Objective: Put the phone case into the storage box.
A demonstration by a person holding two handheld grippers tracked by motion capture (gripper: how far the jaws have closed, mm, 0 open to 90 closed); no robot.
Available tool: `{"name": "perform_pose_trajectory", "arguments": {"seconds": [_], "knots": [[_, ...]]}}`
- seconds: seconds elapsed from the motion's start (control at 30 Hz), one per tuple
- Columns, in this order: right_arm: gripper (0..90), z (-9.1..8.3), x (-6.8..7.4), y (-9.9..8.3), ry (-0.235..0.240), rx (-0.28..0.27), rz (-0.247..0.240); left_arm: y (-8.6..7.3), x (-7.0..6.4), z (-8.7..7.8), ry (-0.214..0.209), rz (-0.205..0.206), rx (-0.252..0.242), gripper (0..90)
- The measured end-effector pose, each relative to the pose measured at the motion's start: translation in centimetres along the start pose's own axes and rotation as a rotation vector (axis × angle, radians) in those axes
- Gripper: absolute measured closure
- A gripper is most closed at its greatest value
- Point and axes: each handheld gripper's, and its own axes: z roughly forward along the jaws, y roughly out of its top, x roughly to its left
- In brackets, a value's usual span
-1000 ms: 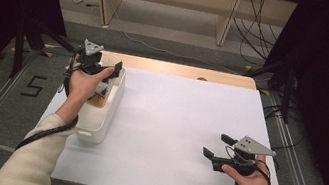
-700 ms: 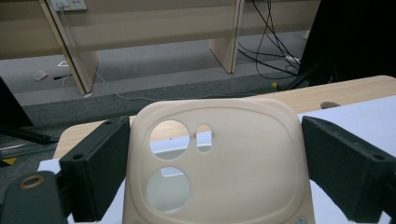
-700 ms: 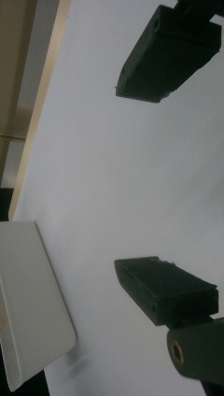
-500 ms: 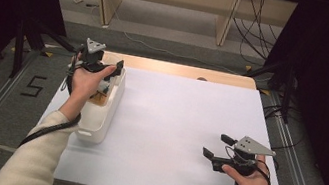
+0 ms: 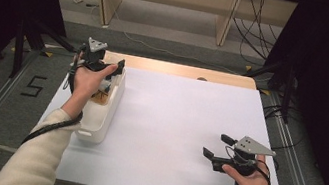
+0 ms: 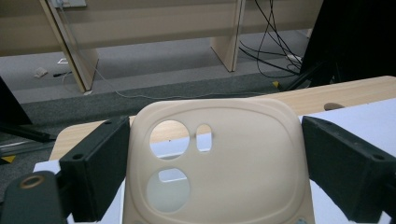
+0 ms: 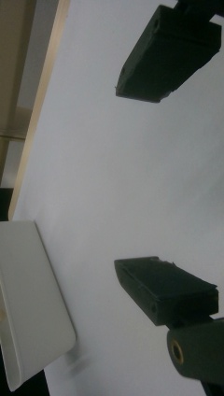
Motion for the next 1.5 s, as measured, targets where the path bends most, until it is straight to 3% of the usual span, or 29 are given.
{"name": "perform_pose_trajectory", "arguments": {"seconds": [1.5], "knots": [[15.4, 0.0, 0.0, 0.0, 0.002, -0.001, 0.002, 0.3, 0.5, 1.6, 0.012, -0.002, 0.019, 10.8]]}}
